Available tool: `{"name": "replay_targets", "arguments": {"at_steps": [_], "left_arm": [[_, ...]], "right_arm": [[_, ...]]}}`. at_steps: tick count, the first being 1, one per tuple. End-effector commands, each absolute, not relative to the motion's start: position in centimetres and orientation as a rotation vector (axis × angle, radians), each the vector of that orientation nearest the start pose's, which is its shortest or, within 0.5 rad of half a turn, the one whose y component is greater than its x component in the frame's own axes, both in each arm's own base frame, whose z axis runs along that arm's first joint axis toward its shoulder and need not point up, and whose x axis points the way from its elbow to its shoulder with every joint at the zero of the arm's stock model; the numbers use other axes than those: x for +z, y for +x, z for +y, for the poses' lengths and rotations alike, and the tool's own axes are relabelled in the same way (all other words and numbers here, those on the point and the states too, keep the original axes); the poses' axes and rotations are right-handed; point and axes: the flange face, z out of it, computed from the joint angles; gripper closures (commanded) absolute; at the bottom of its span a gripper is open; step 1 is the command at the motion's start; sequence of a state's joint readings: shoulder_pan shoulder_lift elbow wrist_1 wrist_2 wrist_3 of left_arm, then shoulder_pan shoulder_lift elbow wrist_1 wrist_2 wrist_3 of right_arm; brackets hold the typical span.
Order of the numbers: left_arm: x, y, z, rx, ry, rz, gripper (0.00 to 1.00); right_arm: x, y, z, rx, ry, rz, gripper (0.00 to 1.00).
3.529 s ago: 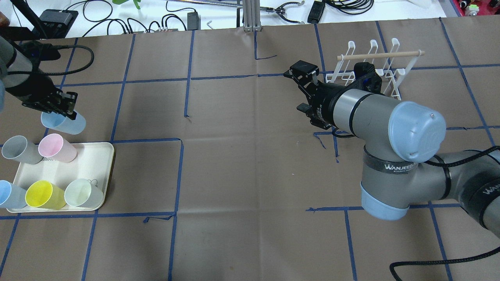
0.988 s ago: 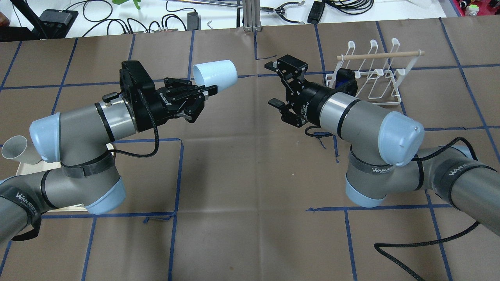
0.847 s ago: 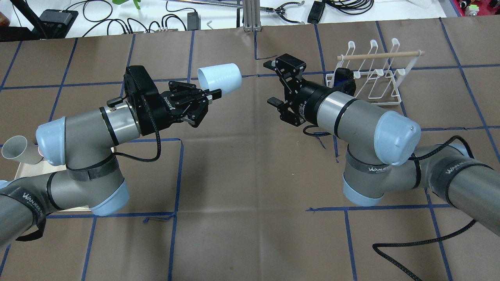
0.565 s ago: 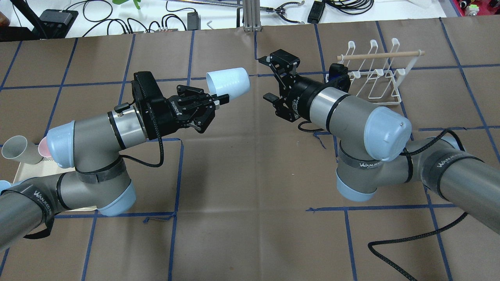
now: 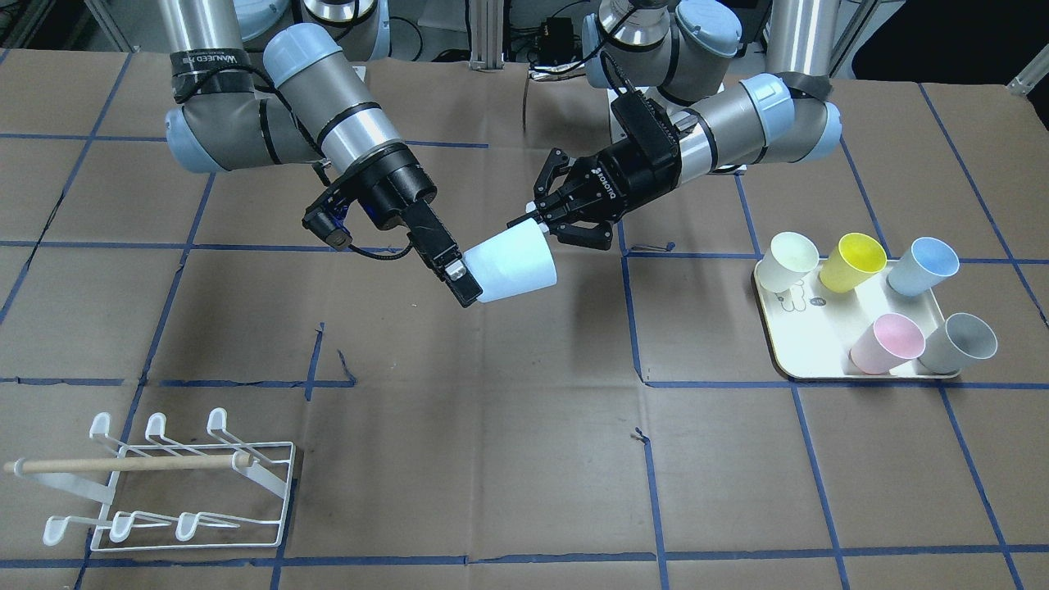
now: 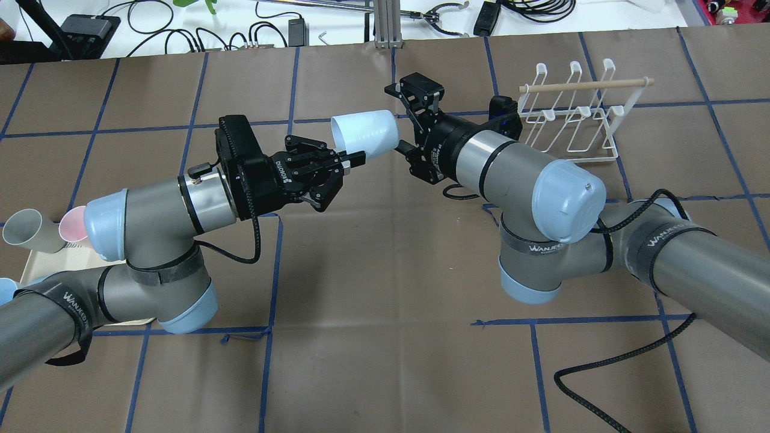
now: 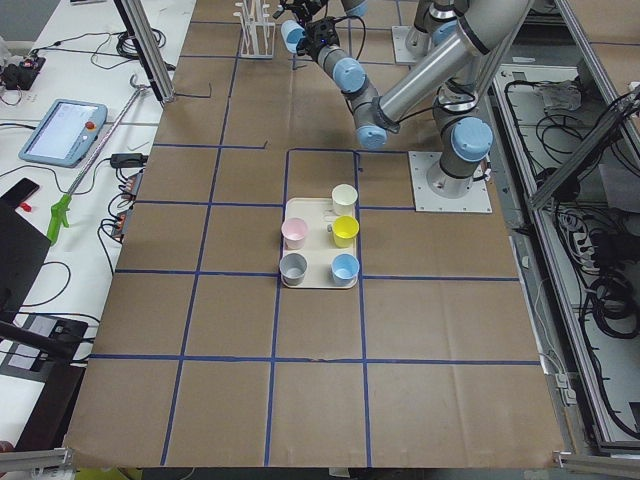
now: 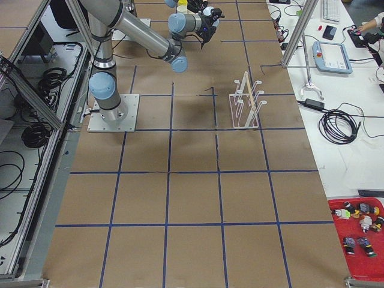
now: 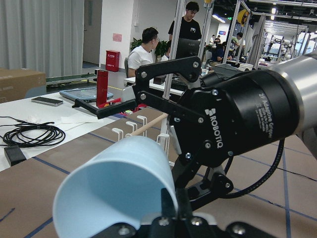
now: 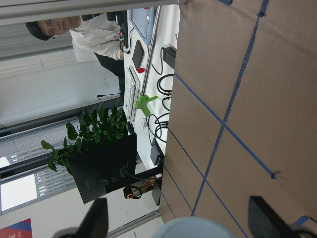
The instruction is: Transfer IKEA cup to right arm and place on rack
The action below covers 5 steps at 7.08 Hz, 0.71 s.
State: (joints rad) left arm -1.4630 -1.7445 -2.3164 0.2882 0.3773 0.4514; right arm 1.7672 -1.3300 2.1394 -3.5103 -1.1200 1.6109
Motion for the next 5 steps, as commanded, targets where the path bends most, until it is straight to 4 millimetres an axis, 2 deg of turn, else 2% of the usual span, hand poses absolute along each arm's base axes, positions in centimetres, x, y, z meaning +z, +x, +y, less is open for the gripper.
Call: {"name": "replay_targets", "arguments": {"at_steps": [1,5], "left_arm": [[32.9,-18.2,-42.1,1.273,-0.959,-1.748,0.97],[33.0,-18.2,-42.1,1.274,-0.958,-1.749,0.97]], "right_arm": [[34.3,27.9,-44.5,-0.44,1.079,1.683,0.01],[34.8,29.3,-43.5,-0.46,1.096,1.678,0.01]]}}
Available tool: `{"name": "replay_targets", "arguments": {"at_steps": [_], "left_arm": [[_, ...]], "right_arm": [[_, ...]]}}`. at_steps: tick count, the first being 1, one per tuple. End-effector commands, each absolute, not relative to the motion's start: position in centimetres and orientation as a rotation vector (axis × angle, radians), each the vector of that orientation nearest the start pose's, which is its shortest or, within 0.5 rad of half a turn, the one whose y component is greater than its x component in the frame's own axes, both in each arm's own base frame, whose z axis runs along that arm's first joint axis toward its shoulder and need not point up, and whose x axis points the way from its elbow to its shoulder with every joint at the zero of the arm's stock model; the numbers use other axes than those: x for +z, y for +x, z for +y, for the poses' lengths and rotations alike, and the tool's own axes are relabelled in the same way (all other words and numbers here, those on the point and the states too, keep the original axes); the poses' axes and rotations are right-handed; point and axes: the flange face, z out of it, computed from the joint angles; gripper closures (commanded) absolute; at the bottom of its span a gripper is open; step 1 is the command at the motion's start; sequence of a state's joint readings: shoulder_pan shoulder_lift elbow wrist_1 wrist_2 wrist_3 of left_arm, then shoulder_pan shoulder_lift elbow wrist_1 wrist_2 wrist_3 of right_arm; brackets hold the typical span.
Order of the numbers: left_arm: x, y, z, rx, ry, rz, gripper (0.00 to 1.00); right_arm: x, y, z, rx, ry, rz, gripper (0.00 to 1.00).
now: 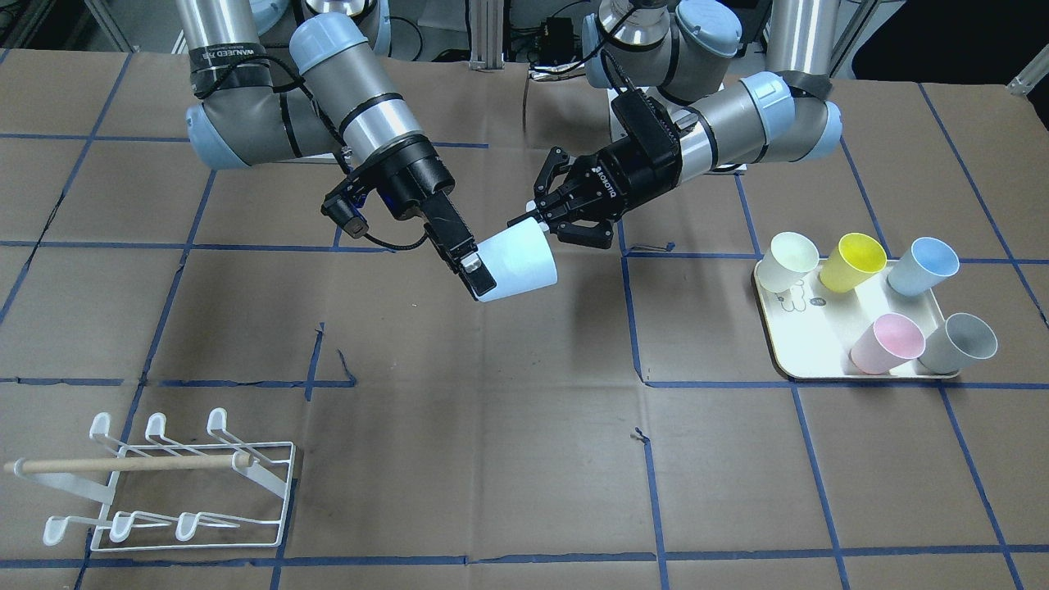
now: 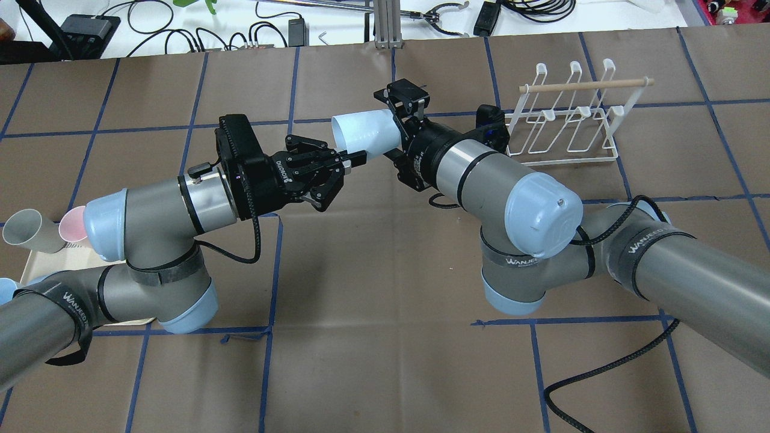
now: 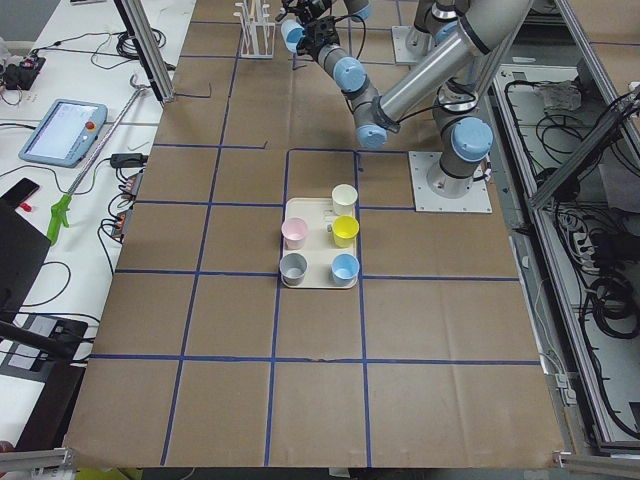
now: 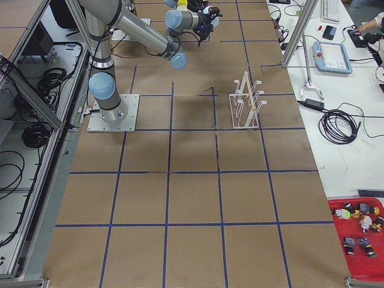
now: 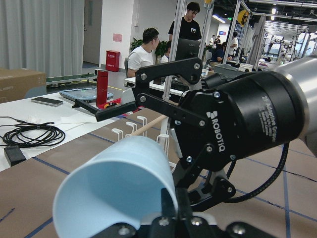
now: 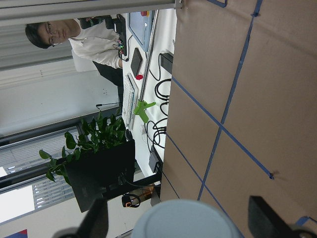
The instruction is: Transfer IKEA cup to right arm and place on rack
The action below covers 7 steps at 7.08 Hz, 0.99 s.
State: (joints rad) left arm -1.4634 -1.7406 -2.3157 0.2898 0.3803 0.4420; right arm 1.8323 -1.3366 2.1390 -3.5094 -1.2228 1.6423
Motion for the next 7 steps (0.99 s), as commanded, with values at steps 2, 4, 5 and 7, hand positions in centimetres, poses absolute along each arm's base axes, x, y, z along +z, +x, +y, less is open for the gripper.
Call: {"name": "replay_targets", "arguments": {"at_steps": [2,4,5,7], "left_arm": [[33.01,-18.17,-42.1,1.274,-0.958,-1.749,0.97],[33.12,-18.17,-42.11,1.277,-0.96,-1.748,0.97],[33.19,-18.17,-42.07,1.28,-0.961,-1.746,0.97],[33.3,-18.18,-42.03,1.282,-0.963,-1.746,0.96]], "right_arm": [[34.81,30.16,-42.89,-0.452,1.104,1.673,0.01],[34.75,30.21,-42.81,-0.45,1.105,1.674,0.01],[34.73,30.53,-42.59,-0.445,1.101,1.678,0.01],[34.85,30.81,-42.47,-0.44,1.097,1.677,0.1]]}}
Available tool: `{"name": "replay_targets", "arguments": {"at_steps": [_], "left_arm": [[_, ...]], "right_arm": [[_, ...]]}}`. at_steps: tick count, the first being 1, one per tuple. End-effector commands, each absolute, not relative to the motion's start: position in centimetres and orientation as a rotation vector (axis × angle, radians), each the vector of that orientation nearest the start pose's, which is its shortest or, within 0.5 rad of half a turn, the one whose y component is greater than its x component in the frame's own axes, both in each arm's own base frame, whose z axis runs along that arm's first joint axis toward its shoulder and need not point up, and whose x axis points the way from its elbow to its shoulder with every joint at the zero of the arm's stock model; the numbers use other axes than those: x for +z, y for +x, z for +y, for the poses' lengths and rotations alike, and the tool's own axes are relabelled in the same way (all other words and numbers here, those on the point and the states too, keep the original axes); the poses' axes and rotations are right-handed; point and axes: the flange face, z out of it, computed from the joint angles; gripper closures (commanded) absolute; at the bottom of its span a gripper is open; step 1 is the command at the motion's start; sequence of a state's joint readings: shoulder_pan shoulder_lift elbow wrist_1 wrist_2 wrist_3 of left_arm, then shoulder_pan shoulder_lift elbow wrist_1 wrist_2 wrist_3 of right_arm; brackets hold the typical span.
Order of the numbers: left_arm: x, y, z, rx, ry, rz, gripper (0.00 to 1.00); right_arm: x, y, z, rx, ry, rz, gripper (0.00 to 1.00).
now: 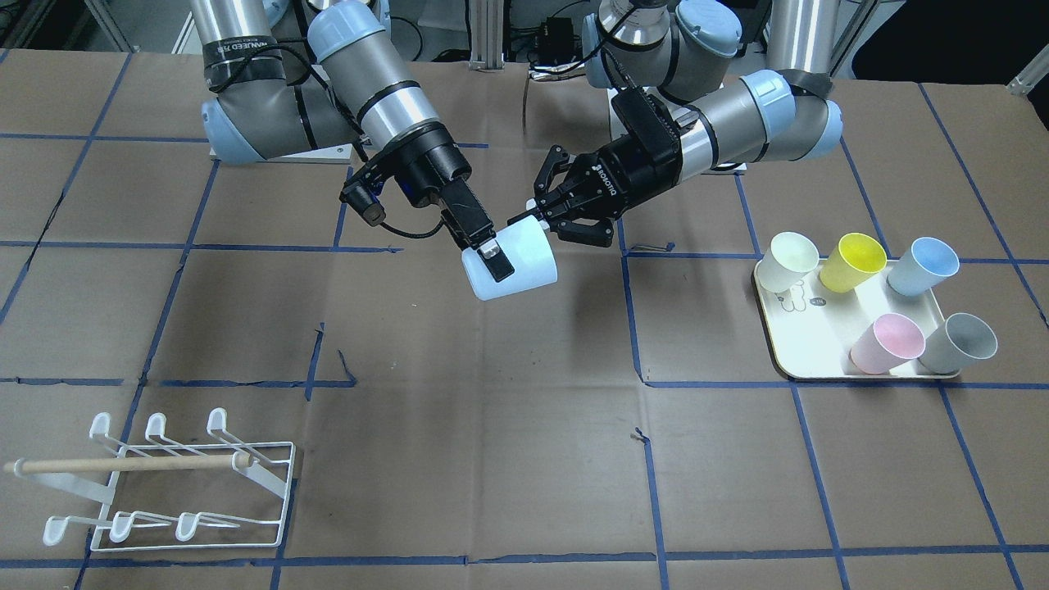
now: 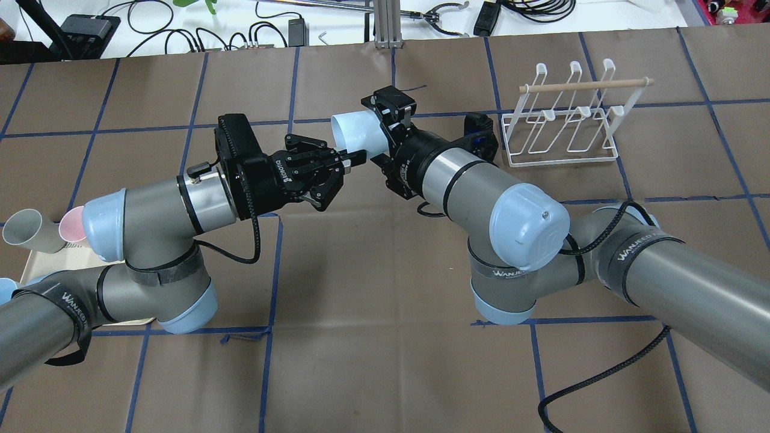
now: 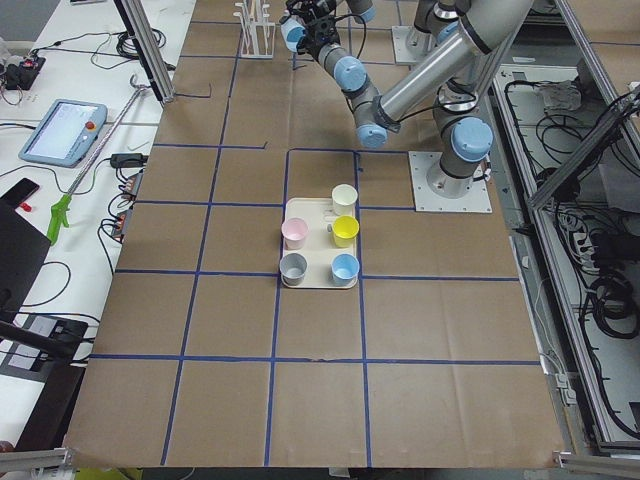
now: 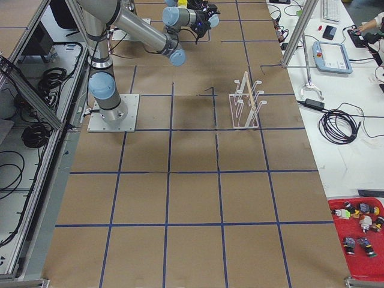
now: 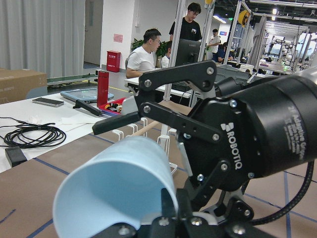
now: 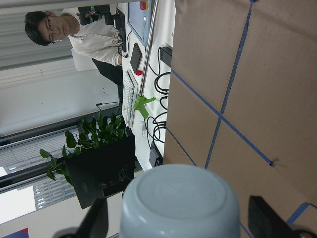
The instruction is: Transfer IKEA cup to right arm and place on rack
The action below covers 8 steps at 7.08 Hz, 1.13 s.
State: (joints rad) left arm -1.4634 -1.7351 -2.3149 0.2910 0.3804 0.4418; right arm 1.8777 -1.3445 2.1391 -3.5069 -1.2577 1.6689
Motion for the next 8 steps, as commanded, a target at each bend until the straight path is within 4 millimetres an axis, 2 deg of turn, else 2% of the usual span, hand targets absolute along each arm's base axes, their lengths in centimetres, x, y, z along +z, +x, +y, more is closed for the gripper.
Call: {"name": "replay_targets", "arguments": {"at_steps": [1,3,5,7,8], "left_arm": [[33.32,-18.18,-42.02,1.283,-0.963,-1.745,0.95],[33.41,-18.16,-42.11,1.286,-0.965,-1.746,0.94],[33.9,-18.11,-42.45,1.302,-0.974,-1.744,0.86],[34.25,-18.06,-42.84,1.316,-0.983,-1.74,0.46],[34.25,-18.06,-42.84,1.316,-0.983,-1.74,0.31]], "right_arm": [[34.91,30.82,-42.5,-0.441,1.096,1.676,0.2],[35.05,30.76,-42.56,-0.444,1.095,1.673,0.31],[35.03,30.76,-42.57,-0.443,1.096,1.674,0.36],[35.09,30.77,-42.6,-0.443,1.096,1.672,0.38],[35.1,30.77,-42.6,-0.443,1.096,1.672,0.39]]}}
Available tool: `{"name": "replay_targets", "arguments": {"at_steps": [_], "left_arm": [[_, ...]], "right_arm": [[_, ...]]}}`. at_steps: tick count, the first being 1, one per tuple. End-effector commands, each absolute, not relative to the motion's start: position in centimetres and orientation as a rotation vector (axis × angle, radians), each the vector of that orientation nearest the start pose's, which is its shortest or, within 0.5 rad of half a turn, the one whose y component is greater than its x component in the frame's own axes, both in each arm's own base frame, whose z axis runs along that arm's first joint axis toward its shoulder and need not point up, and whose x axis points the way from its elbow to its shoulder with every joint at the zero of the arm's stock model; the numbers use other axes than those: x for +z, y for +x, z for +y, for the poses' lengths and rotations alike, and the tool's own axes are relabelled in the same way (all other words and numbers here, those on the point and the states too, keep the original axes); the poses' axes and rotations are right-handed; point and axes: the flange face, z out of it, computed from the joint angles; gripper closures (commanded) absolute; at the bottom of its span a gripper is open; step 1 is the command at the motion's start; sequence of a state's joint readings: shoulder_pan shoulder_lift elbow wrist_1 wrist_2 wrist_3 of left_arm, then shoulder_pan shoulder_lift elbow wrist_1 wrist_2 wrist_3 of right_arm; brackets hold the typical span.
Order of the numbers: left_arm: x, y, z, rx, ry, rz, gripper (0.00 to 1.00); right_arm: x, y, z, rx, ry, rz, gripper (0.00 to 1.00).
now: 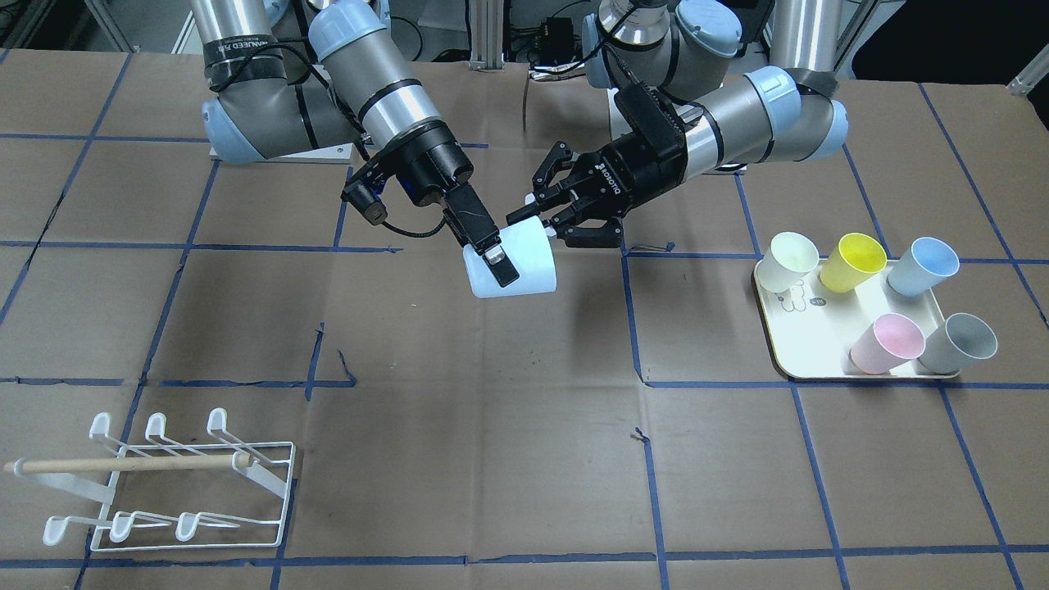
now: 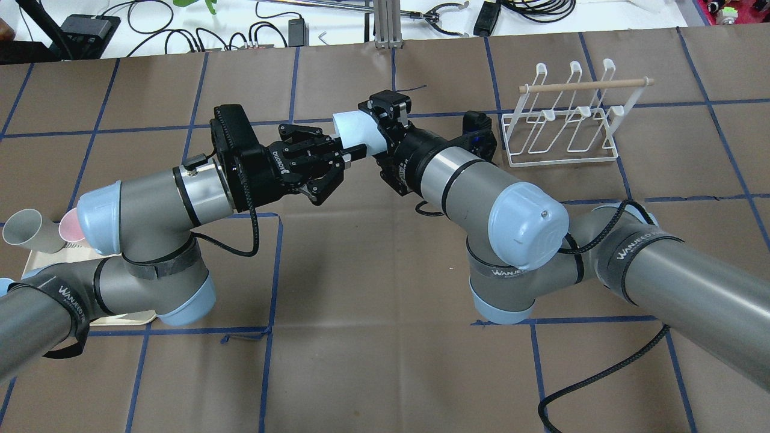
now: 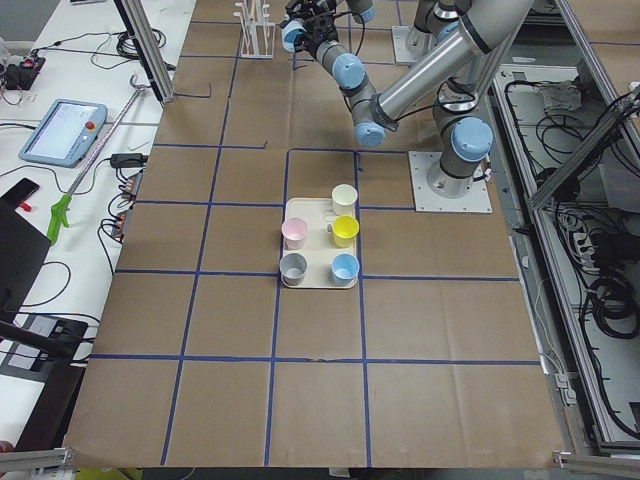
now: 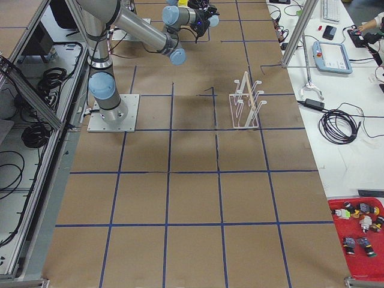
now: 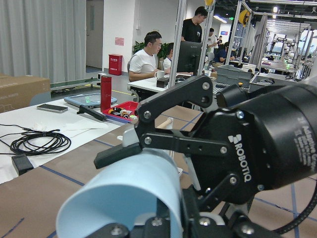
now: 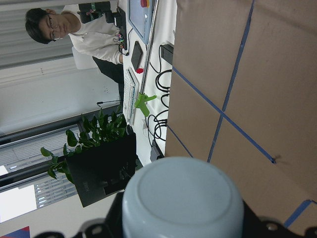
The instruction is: Transfer IKEA cup to right arm and place on rack
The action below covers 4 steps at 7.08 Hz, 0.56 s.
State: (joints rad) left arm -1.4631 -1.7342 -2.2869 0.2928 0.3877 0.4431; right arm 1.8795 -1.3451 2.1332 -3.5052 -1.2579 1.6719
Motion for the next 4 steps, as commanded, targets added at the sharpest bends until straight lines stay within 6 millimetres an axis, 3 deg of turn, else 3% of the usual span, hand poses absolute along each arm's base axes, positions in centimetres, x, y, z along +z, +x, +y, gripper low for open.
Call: {"name": "replay_targets", "arguments": {"at_steps": [1,3,4], "left_arm": [[34.3,-18.1,-42.8,1.317,-0.984,-1.739,0.18],[34.5,-17.7,-43.0,1.328,-0.98,-1.744,0.02],[34.5,-16.3,-43.0,1.365,-0.965,-1.76,0.01]], "right_arm": [[35.1,30.7,-42.6,-0.443,1.099,1.67,0.4],[35.1,30.7,-42.6,-0.442,1.096,1.672,0.4],[35.1,30.4,-43.0,-0.449,1.099,1.669,0.43]]}}
